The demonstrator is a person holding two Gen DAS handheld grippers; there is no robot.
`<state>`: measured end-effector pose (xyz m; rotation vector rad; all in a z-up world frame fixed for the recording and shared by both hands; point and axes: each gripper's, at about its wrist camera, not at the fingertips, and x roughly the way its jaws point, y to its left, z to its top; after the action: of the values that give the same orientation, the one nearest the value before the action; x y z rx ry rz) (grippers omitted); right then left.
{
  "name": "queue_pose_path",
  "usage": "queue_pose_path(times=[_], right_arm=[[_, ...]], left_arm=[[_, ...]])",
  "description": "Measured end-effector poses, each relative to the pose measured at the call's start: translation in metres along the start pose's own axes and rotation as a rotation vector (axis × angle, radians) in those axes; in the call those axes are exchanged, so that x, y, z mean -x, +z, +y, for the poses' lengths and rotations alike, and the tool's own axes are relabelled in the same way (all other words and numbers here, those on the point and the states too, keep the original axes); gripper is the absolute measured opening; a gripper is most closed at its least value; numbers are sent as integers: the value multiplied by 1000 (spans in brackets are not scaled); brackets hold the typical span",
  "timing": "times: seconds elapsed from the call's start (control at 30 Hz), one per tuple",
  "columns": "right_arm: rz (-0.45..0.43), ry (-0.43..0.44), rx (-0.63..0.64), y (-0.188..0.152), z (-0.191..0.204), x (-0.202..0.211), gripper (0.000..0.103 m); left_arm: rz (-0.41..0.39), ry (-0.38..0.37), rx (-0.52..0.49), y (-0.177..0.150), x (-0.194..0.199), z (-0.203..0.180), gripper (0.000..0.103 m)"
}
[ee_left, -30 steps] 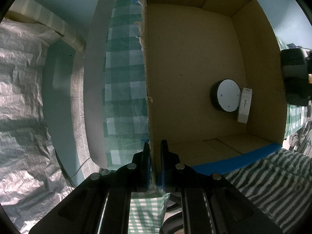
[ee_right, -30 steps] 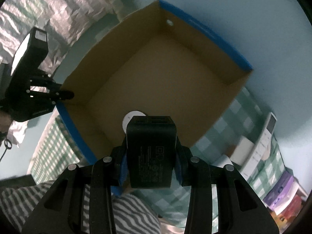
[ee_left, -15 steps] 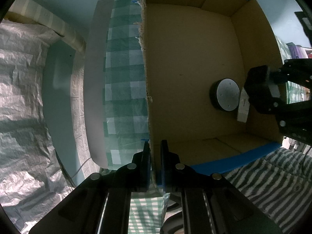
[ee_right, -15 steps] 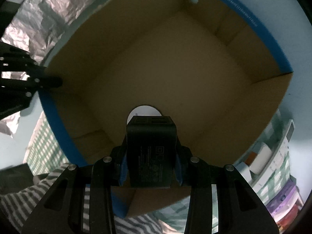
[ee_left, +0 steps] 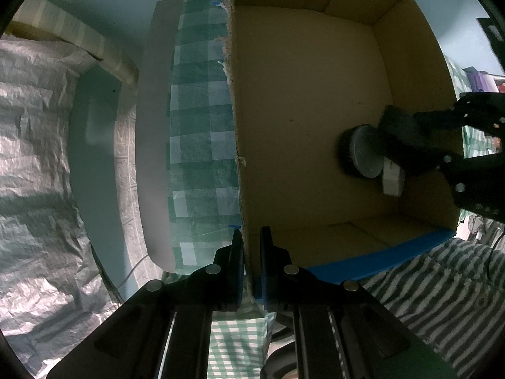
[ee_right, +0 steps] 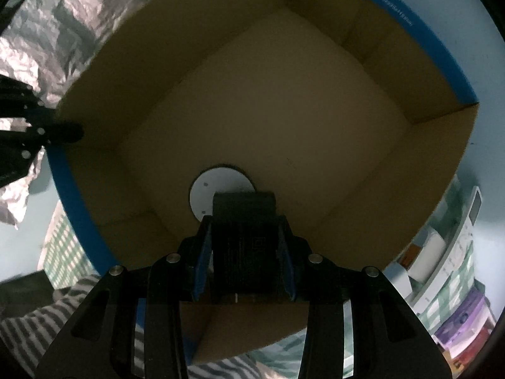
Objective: Flip cup upside down
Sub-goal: 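Lower the charger block into the box and open the right tool, then move the right tool to the white square adapter and grasp it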
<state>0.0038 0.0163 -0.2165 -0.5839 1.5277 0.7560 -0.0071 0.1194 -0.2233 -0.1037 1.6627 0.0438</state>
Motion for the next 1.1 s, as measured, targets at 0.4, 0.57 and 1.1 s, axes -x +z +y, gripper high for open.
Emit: queue_pose_path(times=[0.4,0.57,1.1], right_arm=[[-55,-25,-63,-11,-14,44,47],[-70,-38,-79,-18,-15,56,50],[-100,-27,-264,-57,-63,79,54]], left_arm=[[0,3,2,0,0,0,7],[-1,3,1,0,1,0,7],[-1,1,3,1,1,-2,8]])
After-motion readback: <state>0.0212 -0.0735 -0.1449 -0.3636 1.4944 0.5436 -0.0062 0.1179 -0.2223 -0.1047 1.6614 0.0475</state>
